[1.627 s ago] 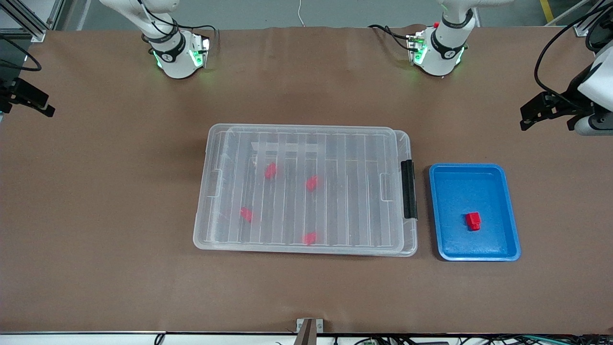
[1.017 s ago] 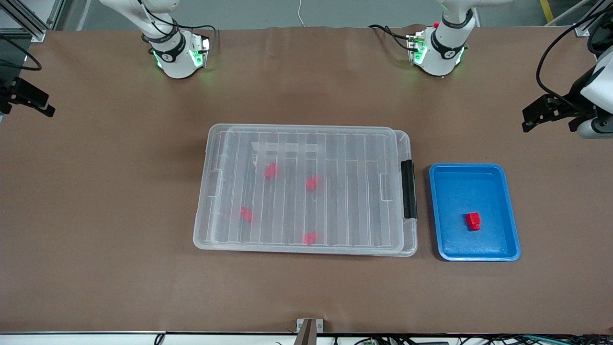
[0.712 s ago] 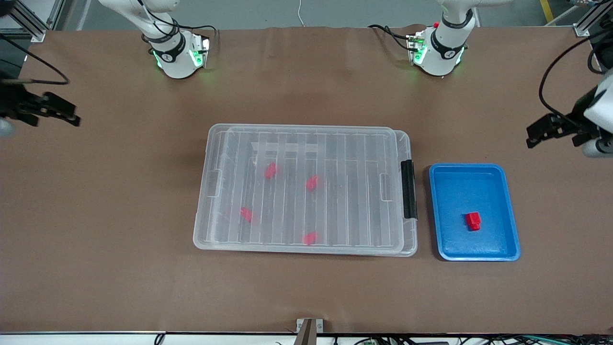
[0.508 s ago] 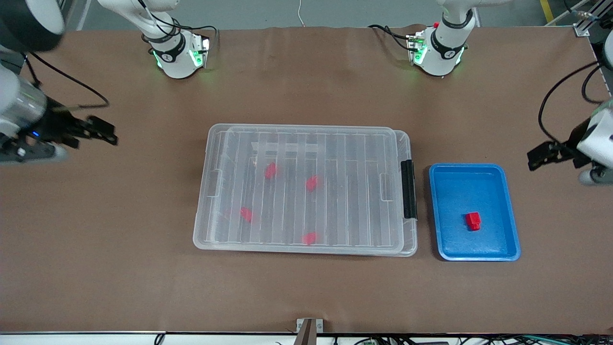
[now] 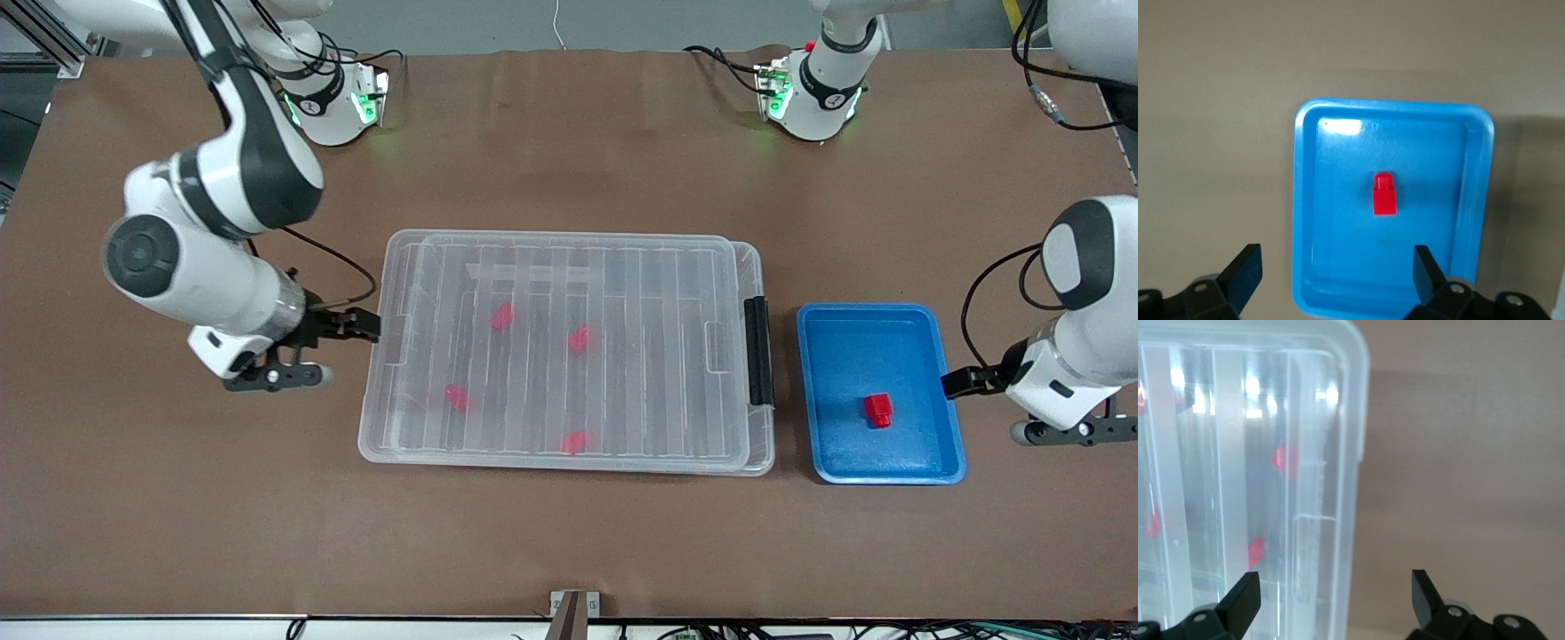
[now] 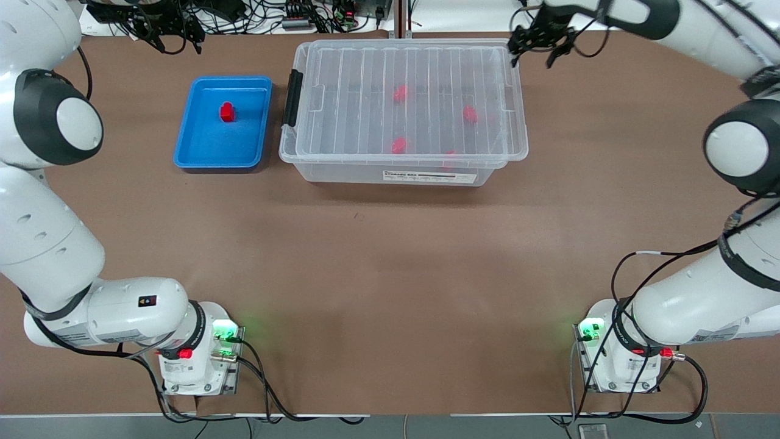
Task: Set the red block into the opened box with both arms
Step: 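Reach the right gripper to the box lid while the left gripper reaches the block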
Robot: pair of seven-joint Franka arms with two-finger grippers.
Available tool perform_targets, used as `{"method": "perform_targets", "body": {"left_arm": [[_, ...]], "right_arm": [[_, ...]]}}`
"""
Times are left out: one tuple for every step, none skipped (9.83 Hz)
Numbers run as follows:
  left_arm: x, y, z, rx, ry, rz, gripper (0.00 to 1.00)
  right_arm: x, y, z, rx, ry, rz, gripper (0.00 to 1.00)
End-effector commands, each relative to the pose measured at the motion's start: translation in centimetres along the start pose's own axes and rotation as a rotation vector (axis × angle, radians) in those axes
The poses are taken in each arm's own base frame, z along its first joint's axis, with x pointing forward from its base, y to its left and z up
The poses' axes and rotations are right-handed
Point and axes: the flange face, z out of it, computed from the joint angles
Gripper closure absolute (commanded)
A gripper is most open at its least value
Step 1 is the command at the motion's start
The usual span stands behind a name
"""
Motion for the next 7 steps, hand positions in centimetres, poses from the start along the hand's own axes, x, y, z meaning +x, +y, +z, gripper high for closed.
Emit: {"method": "perform_targets", "body": {"left_arm": [[0.6,1.2,4.8,0.005,-0.02,-0.027,0.0],[0.8,1.6,6.8,0.0,-0.02,-0.038,0.0],[0.9,2.0,8.5,-0.002,-0.036,-0.048,0.0],[0.9,2.4,10.3,-0.005,-0.045,-0.05,0.0],[1.0,2.6,12.3,-0.008,-0.054,-0.047,0.0],[0.5,3.2,14.8,-0.012,-0.081,-0.04,0.0],[-0.2,3.5,16.3,-0.017,-0.077,-0.041,0.0]], "right_arm": [[0.5,0.0,2.6,-0.039,-0.019,-0.006,0.0],[0.5,0.2,3.3,-0.06,-0.017,-0.013,0.0],[0.5,0.1,4.8,-0.064,-0.033,-0.017,0.0],[0.5,-0.7,5.9,-0.063,-0.029,-0.031,0.0],[0.4,-0.6,6.5,-0.065,-0.025,-0.033,0.0],[0.4,-0.7,6.7,-0.077,-0.014,-0.044,0.0],[0.6,-0.7,6.7,-0.076,0.002,-0.045,0.0]]}}
